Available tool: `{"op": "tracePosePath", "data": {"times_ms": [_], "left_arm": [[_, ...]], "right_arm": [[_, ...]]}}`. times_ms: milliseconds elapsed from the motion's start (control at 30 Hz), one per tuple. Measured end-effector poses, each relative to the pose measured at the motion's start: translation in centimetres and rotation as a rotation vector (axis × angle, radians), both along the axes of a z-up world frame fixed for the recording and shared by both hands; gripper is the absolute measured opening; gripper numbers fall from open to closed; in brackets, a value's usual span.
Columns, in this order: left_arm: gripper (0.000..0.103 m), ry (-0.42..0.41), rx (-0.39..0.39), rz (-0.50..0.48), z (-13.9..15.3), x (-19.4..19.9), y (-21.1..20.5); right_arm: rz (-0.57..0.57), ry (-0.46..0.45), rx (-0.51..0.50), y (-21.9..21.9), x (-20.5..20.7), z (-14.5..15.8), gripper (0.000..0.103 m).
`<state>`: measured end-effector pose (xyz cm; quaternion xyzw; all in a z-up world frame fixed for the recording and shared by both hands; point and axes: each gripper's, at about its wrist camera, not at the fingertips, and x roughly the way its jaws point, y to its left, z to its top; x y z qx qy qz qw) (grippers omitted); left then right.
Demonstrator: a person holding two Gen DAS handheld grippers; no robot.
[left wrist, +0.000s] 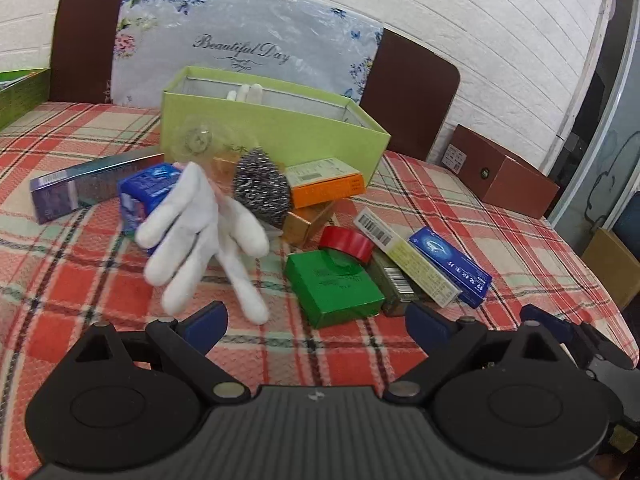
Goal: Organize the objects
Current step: 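Withdraw both tools from the box back toward the table items, then grasp the yellow medicine box with right tool while left tool grasps green square box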
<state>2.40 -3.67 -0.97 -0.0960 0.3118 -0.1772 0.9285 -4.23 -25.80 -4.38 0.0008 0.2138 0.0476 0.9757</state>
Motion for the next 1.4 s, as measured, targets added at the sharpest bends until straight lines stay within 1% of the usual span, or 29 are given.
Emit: {"op": "tracePosePath", "data": {"times_ms": [33, 133, 300, 400, 433, 467, 500, 533, 733, 800, 867, 967, 1067, 1133, 1167, 1233, 1267, 1300, 1333, 1367, 1400], "left_arm": [[0.099, -0.007, 0.0, -0.003, -0.2, 0.3, -0.5], [0.099, -0.012, 0.016, -0.008, -0.9, 1.5, -2.0], [0.098, 0.008, -0.013, -0.013, -2.0, 3.4, -3.7], [0.095, 0.021, 0.028, -0.004, -2.8, 4.7, -4.5], [0.093, 0.017, 0.048, 0.007, -3.1, 5.0, -4.4], [0.092, -0.005, 0.066, 0.017, -3.1, 4.8, -4.3], [0.092, -0.006, 0.091, 0.028, -3.1, 4.7, -4.1], [0.092, -0.003, 0.099, 0.034, -3.0, 4.4, -3.6], [0.092, 0.017, 0.078, 0.12, -2.8, 2.4, -0.5], [0.092, 0.031, 0.06, 0.116, -2.4, 2.2, -0.3], [0.092, 0.035, 0.05, 0.085, -2.1, 2.2, -0.8], [0.092, 0.022, 0.061, 0.046, -2.0, 2.2, -1.7], [0.092, 0.02, 0.073, 0.02, -2.1, 2.7, -2.4], [0.092, 0.027, 0.081, 0.014, -2.2, 3.4, -2.9], [0.092, 0.031, 0.085, 0.014, -2.3, 3.7, -3.1], [0.091, 0.026, 0.094, 0.013, -2.5, 4.2, -3.4], [0.089, 0.025, 0.104, 0.014, -2.5, 4.4, -3.6], [0.086, 0.024, 0.114, 0.01, -2.6, 4.6, -3.7], [0.078, 0.02, 0.126, 0.004, -2.7, 4.6, -3.8], [0.069, 0.012, 0.145, 0.0, -2.8, 4.6, -3.9], [0.066, 0.002, 0.159, -0.01, -2.8, 4.5, -3.9]], "right_arm": [[-0.005, 0.003, -0.001, -0.2, 0.1, 0.0, 0.097], [-0.03, -0.009, -0.012, -0.9, 0.1, 0.2, 0.097], [-0.062, -0.002, 0.014, -2.3, -0.3, 0.1, 0.097], [-0.067, 0.008, 0.029, -2.6, -0.3, -0.1, 0.097], [-0.066, 0.011, 0.031, -2.6, -0.3, -0.1, 0.097], [-0.061, 0.013, 0.031, -2.6, -0.2, -0.2, 0.097], [-0.054, 0.011, 0.028, -2.4, -0.2, -0.1, 0.097], [-0.048, 0.007, 0.025, -2.3, -0.2, -0.1, 0.097], [0.017, 0.013, 0.019, -1.5, 1.2, -0.1, 0.096], [0.036, 0.036, 0.039, -1.4, 2.1, -0.2, 0.095], [0.052, 0.069, 0.049, -1.3, 3.2, -0.4, 0.092], [0.065, 0.118, 0.079, -1.5, 4.8, -0.9, 0.09], [0.065, 0.15, 0.146, -2.5, 6.3, -1.5, 0.091], [0.07, 0.186, 0.202, -3.5, 7.6, -1.9, 0.094], [0.072, 0.2, 0.226, -3.9, 8.3, -2.2, 0.094], [0.071, 0.207, 0.255, -4.5, 9.2, -2.5, 0.094], [0.075, 0.208, 0.266, -4.7, 9.5, -2.4, 0.093], [0.076, 0.21, 0.266, -4.8, 9.7, -2.3, 0.087], [0.081, 0.209, 0.255, -4.7, 9.7, -2.3, 0.073], [0.093, 0.21, 0.24, -4.5, 9.6, -2.2, 0.072], [0.092, 0.209, 0.228, -4.4, 9.4, -2.2, 0.072]]}}
